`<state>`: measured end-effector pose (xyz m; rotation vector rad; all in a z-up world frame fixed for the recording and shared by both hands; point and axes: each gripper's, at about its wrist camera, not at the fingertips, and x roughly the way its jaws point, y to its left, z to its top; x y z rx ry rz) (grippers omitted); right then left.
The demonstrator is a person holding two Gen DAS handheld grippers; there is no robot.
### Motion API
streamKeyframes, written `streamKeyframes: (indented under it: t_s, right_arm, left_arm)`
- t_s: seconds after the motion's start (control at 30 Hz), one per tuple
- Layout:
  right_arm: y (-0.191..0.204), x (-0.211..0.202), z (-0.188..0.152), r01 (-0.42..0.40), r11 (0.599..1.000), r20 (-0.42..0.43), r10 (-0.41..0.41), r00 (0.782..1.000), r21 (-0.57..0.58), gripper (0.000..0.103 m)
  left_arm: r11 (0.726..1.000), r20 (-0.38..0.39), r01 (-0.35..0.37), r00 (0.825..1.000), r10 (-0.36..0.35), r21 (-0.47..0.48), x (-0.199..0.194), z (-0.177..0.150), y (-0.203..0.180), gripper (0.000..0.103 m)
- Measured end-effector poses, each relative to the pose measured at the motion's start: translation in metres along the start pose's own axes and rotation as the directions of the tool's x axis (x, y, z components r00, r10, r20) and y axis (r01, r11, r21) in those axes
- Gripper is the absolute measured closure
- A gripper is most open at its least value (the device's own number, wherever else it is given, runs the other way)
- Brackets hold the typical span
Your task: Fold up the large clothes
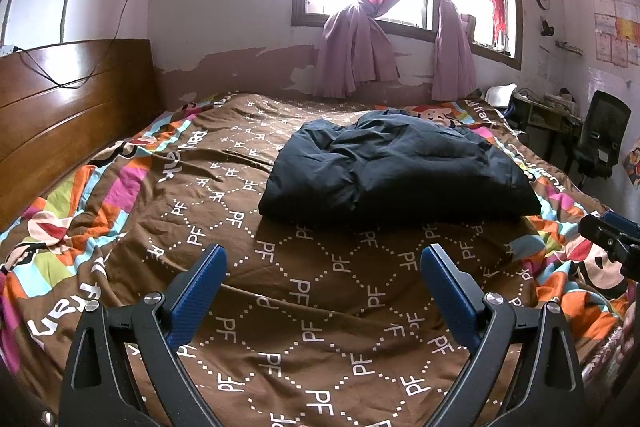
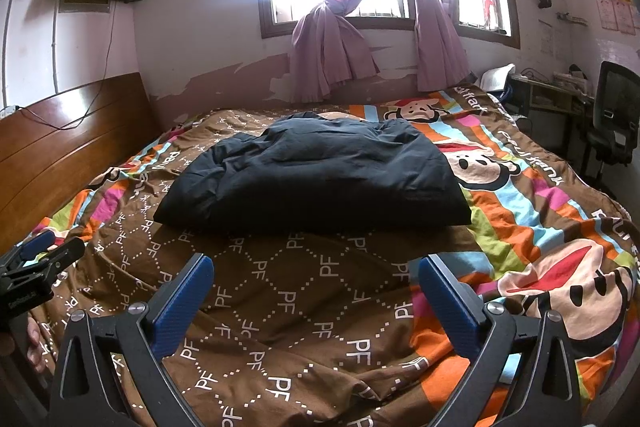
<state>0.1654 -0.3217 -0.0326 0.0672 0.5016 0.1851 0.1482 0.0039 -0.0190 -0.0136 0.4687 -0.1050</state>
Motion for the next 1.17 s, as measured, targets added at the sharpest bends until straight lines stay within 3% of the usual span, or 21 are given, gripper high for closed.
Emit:
streamKeyframes:
  t_s: [0.57, 0.83, 1.17]
  right_arm:
    - [0.0017, -0.0026, -0.0016, 0.001, 1.000, 0.005, -0.001, 1.000, -0.003, 0.000]
    - [0.0035, -0.0022, -0.0025, 0.002, 1.000, 0.003, -0.002, 1.000, -0.006, 0.000]
    - [0.0063, -0.0022, -0.0043, 0.001, 0.999, 0.005, -0.001, 1.000, -0.037, 0.000]
  left_arm:
    - [1.000, -0.013, 0.003, 1.000, -0.003, -0.012, 0.0002, -0.0005, 0.0000, 0.008]
    - [0.995, -0.023, -0.080, 0.997, 0.079, -0.058, 0.0015, -0.0027, 0.0055, 0.008]
    - [0.992, -0.005, -0.117, 0.993, 0.117, -0.039, -0.0001, -0.0046, 0.0037, 0.008]
